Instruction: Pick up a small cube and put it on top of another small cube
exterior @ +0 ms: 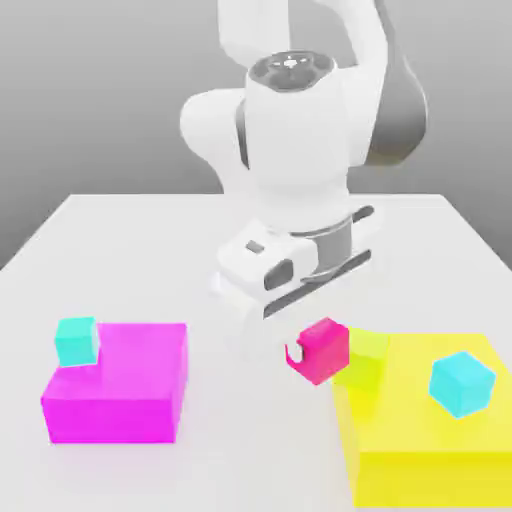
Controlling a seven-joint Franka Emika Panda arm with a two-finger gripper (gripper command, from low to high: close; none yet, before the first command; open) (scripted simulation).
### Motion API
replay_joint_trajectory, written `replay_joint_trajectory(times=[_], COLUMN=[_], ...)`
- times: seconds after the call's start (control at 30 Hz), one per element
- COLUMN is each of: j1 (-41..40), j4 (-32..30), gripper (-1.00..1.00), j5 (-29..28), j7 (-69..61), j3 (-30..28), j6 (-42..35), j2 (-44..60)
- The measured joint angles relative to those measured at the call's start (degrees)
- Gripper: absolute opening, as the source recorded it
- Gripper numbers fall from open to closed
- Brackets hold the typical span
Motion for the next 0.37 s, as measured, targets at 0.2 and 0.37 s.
replay_joint_trajectory(times=[0.2,0.37], j1=[1.9,1.9], j4=[-5.7,-7.5], gripper=[-1.0,1.0], j5=[-5.4,-5.7], j7=[5.9,6.1], j3=[6.4,6.6], j6=[2.6,8.9], j2=[-4.8,-0.2])
